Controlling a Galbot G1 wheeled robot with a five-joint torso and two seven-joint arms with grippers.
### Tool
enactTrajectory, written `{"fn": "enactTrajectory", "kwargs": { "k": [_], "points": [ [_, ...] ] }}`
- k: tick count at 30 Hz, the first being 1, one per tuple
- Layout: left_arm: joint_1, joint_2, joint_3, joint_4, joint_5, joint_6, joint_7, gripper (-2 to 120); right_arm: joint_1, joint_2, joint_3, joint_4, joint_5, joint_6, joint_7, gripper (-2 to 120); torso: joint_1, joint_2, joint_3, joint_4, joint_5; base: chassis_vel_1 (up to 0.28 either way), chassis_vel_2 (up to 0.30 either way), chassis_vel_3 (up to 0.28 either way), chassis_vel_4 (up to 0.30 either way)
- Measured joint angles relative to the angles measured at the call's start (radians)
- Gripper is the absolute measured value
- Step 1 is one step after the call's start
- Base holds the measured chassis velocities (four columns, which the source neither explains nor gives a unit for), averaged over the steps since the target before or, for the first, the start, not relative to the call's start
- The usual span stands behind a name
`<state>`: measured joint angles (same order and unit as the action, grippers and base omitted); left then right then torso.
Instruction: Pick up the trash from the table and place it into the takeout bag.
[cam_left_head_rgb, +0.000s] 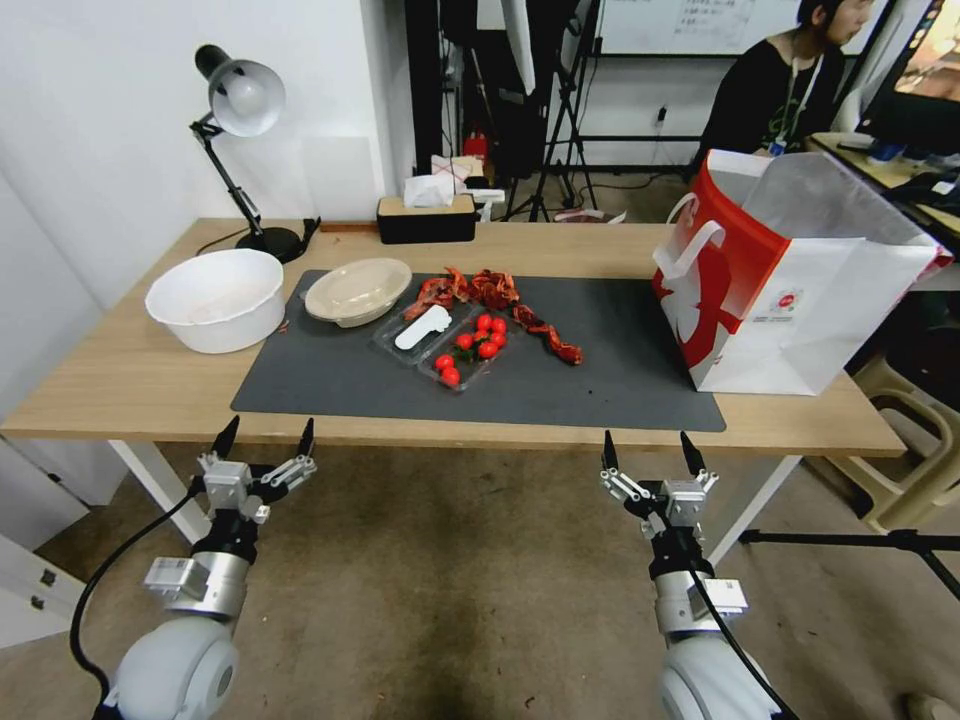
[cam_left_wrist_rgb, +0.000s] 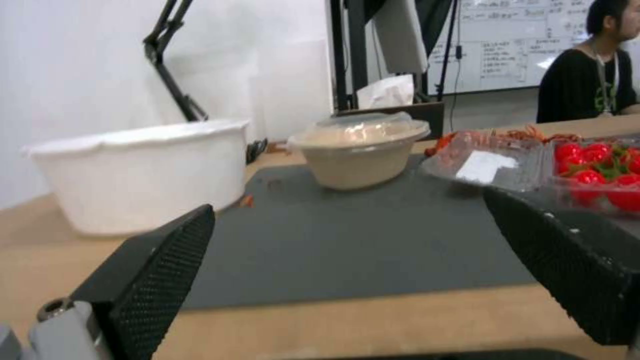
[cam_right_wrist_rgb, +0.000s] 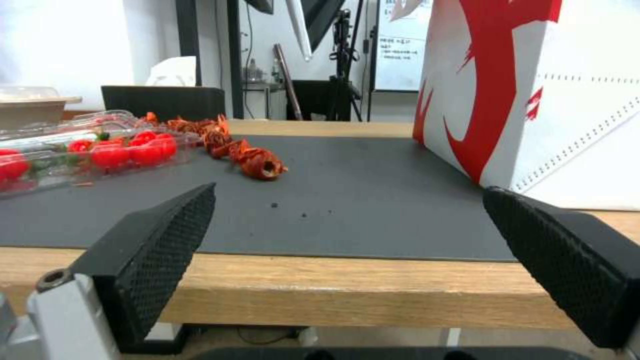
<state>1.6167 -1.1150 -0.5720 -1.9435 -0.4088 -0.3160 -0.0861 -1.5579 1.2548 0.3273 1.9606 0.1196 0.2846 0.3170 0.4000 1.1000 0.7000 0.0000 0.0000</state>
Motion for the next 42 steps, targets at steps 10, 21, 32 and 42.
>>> {"fn": "enactTrajectory", "kwargs": {
  "k": [10,21,32,42],
  "points": [
    [-0.046,0.022,0.028,0.008,0.009,0.013,0.0,100,-0.005,0.003,0.0,0.0,-0.001,0.002,-0.001,100,0.0,0.0,0.0,0.0,0.0,0.0,0.0,0.0,0.0],
    [-0.36,0.161,0.183,0.149,0.168,0.066,0.032,100,0.004,0.007,0.0,-0.006,-0.007,0.0,-0.003,100,0.0,0.0,0.0,-0.0003,-0.0002,0.0,0.0,0.0,0.0],
    [-0.541,0.244,0.273,0.335,0.264,0.063,0.082,100,0.008,0.013,0.0,-0.008,-0.012,-0.004,-0.003,100,0.0,0.0,0.0,0.0002,-0.0003,0.0,0.0,0.0,0.0],
    [-0.654,0.27,0.32,0.415,0.329,0.044,0.107,100,0.011,0.017,0.002,-0.009,-0.015,-0.006,-0.003,100,0.0,0.0,0.0,-0.0001,0.0002,0.0,0.0,0.0,0.0]
  ]
}}
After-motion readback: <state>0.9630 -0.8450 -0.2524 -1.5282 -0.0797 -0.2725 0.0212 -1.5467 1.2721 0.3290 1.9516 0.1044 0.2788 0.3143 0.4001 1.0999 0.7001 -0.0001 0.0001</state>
